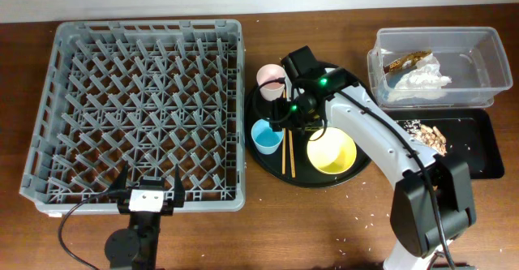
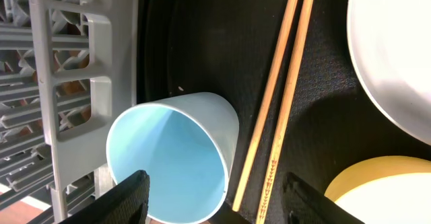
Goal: Sort waste into correct bins and load items into the dishwasher rack
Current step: 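Grasp the light-blue cup with the right gripper and lift it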
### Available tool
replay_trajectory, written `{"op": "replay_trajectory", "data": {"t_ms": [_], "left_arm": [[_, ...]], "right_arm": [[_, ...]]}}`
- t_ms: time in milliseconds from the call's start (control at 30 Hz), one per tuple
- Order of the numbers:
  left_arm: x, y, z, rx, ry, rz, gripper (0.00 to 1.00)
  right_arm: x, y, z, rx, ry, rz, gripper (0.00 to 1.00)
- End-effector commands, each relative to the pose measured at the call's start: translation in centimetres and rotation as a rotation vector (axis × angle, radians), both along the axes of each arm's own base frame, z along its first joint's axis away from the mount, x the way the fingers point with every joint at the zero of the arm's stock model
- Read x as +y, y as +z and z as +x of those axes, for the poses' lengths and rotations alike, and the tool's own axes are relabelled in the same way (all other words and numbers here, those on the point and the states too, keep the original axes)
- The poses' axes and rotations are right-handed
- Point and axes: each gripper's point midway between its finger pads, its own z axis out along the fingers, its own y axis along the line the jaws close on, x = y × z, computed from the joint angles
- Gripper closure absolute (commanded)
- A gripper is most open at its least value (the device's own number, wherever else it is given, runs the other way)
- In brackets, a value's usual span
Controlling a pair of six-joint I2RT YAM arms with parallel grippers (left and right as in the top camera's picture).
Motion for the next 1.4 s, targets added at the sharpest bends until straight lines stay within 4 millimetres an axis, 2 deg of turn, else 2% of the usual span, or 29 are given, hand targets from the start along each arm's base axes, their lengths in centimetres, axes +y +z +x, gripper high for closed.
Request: {"op": "replay_trajectory", "data": {"t_ms": [0, 100, 433, 567, 667, 733, 900, 967, 1033, 1133, 1267, 1367], "left_arm": [[0.0, -0.2, 0.0, 0.000, -0.003, 0.004, 0.01], [0.0, -0.2, 0.0, 0.000, -0.003, 0.004, 0.01], [0.0, -0.2, 0.0, 0.000, -0.003, 0.003, 0.01], [0.0, -0.2, 0.0, 0.001, -0.006, 0.003, 0.01], [0.0, -0.2, 0.0, 0.001, -0.005, 0.003, 0.01], [0.0, -0.2, 0.0, 0.000, -0.006, 0.003, 0.01], [-1.2, 0.4, 0.0, -0.023, -0.071, 0.000, 0.01], [-2.5, 1.4, -0.2, -0.059, -0.150, -0.014, 0.01], [-2.6, 2.4, -0.2, -0.085, -0.151, -0.110, 0.01], [-2.7, 3.9, -0.4, -0.103, -0.154, -0.213, 0.01], [-4.3, 6.3, -0.7, -0.081, -0.249, -0.228, 0.01], [-4.9, 8.6, 0.1, -0.017, -0.282, -0.242, 0.01]], "right_arm": [[0.1, -0.6, -0.1, 0.011, -0.004, -0.011, 0.42], [0.2, -1.0, -0.4, 0.018, 0.000, -0.015, 0.53], [0.2, -4.0, -0.6, 0.086, -0.004, -0.042, 0.62], [0.3, -4.1, -0.5, 0.085, -0.004, -0.042, 0.71], [0.3, -4.1, -0.5, 0.083, -0.004, -0.040, 0.83], [0.3, -4.1, -0.5, 0.083, -0.004, -0.041, 0.95], [0.1, -3.8, -0.7, 0.097, -0.007, -0.031, 0.96], [-0.1, -2.9, -0.6, 0.098, -0.016, 0.005, 0.96], [-0.7, -1.4, -0.4, 0.085, -0.027, 0.036, 0.96], [-2.0, 1.4, 0.0, 0.043, -0.037, 0.087, 0.96], [-3.1, 6.1, 0.0, -0.044, -0.018, 0.196, 0.96], [-4.2, 8.9, -0.3, -0.103, -0.031, 0.222, 0.96]]}}
